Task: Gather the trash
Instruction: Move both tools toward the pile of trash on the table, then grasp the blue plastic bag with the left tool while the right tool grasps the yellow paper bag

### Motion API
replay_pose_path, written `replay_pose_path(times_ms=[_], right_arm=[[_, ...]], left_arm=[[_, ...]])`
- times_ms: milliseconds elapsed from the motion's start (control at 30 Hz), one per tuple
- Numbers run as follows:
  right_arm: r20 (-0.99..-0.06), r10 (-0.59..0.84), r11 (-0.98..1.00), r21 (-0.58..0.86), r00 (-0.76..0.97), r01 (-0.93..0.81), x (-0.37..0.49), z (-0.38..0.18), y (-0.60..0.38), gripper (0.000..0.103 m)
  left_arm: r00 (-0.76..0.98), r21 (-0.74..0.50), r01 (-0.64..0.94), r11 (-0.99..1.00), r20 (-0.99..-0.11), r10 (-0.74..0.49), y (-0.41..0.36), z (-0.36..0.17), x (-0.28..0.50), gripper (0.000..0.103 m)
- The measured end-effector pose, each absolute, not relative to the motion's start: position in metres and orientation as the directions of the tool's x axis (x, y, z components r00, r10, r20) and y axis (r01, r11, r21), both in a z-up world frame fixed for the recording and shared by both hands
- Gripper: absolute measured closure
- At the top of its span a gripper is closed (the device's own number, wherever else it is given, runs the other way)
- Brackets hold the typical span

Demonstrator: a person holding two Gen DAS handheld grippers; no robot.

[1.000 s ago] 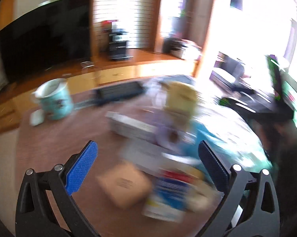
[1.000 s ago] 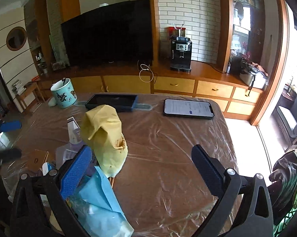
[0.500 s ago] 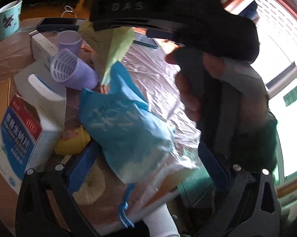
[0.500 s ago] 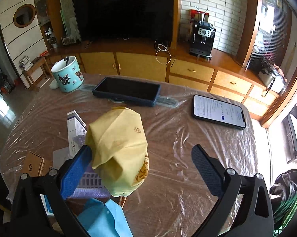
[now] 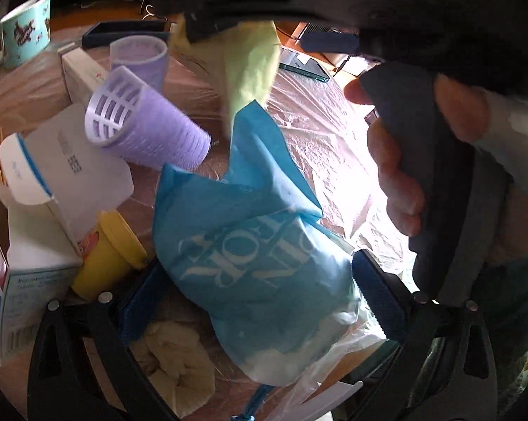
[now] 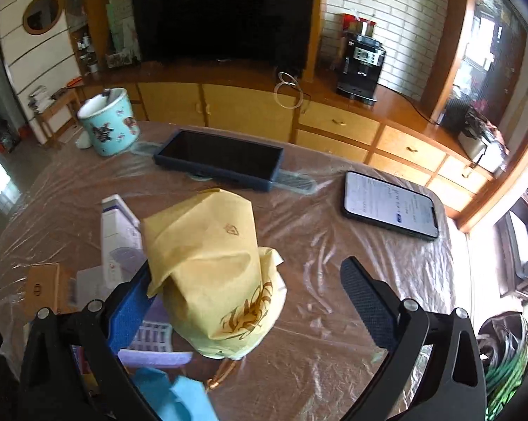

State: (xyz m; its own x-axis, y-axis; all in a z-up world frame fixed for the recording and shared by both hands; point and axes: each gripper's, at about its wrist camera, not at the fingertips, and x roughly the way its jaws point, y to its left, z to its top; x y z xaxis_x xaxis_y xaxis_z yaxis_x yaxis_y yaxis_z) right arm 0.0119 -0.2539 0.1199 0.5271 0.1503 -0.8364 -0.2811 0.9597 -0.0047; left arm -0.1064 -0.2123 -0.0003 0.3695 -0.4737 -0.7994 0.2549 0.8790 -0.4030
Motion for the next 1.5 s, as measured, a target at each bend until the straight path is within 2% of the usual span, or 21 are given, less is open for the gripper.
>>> replay_pose_path(times_ms=[133,200,267,367,533,633,733,867,967,1067,1133,1200,1267,1367,1500], right_arm=[[-0.847,0.105,0.96,-0.051,0.521,-0.276,0.011,0.11,-0.258,0.004],[-0.845,0.09,0.953,-0.081,0.528,-0.291,0.01,0.109,-0.259,0.004],[-0.84,0.009,0.934,-0.186,0.542,-0.304,0.011,0.106,-0.256,0.004],[-0.813,-0.081,0.878,-0.332,0.577,-0.345,0.011,0.106,-0.254,0.004],[-0.82,-0.013,0.799,-0.353,0.572,-0.488,0.007,0.12,-0.26,0.004],[-0.865,0.095,0.773,-0.249,0.493,-0.584,0.007,0.125,-0.265,0.004],[-0.884,0.129,0.73,-0.222,0.449,-0.647,0.004,0.124,-0.265,0.004],[-0.886,0.057,0.632,-0.325,0.46,-0.704,-0.002,0.11,-0.259,0.004],[-0.879,-0.018,0.585,-0.396,0.476,-0.708,0.005,0.098,-0.256,0.004],[-0.889,-0.007,0.607,-0.367,0.457,-0.705,0.015,0.095,-0.259,0.004],[-0.897,0.0,0.639,-0.34,0.442,-0.69,0.022,0.092,-0.261,0.005],[-0.915,0.025,0.669,-0.285,0.403,-0.687,0.025,0.088,-0.263,0.018],[-0.931,0.065,0.703,-0.213,0.36,-0.679,0.025,0.085,-0.266,0.029],[-0.928,0.105,0.759,-0.159,0.359,-0.632,0.023,0.084,-0.274,0.04],[-0.898,0.192,0.848,-0.051,0.395,-0.528,0.017,0.098,-0.296,0.05]], left_arm=[[0.36,-0.417,0.263,0.87,-0.794,-0.49,-0.219,0.002,-0.107,0.002],[0.379,-0.382,0.292,0.877,-0.796,-0.472,-0.224,0.011,-0.109,0.002],[0.377,-0.354,0.306,0.884,-0.807,-0.454,-0.231,0.011,-0.107,0.002],[0.331,-0.423,0.28,0.862,-0.8,-0.5,-0.228,0.005,-0.099,0.002],[0.323,-0.431,0.292,0.854,-0.796,-0.512,-0.217,0.001,-0.097,0.002],[0.3,-0.471,0.28,0.836,-0.785,-0.543,-0.209,0.002,-0.095,0.002],[0.303,-0.466,0.278,0.84,-0.787,-0.537,-0.204,0.006,-0.094,0.002],[0.298,-0.438,0.274,0.856,-0.808,-0.509,-0.21,0.003,-0.087,0.002],[0.324,-0.355,0.29,0.889,-0.837,-0.441,-0.223,-0.002,-0.089,0.002],[0.323,-0.343,0.286,0.895,-0.845,-0.427,-0.224,-0.005,-0.089,0.002],[0.322,-0.348,0.283,0.894,-0.843,-0.43,-0.224,-0.007,-0.087,0.007],[0.323,-0.34,0.29,0.895,-0.845,-0.426,-0.222,-0.002,-0.094,0.02],[0.326,-0.333,0.299,0.894,-0.845,-0.424,-0.223,-0.002,-0.094,0.027],[0.334,-0.325,0.31,0.894,-0.843,-0.422,-0.224,-0.002,-0.097,0.041],[0.334,-0.351,0.317,0.881,-0.828,-0.45,-0.221,-0.001,-0.102,0.049]])
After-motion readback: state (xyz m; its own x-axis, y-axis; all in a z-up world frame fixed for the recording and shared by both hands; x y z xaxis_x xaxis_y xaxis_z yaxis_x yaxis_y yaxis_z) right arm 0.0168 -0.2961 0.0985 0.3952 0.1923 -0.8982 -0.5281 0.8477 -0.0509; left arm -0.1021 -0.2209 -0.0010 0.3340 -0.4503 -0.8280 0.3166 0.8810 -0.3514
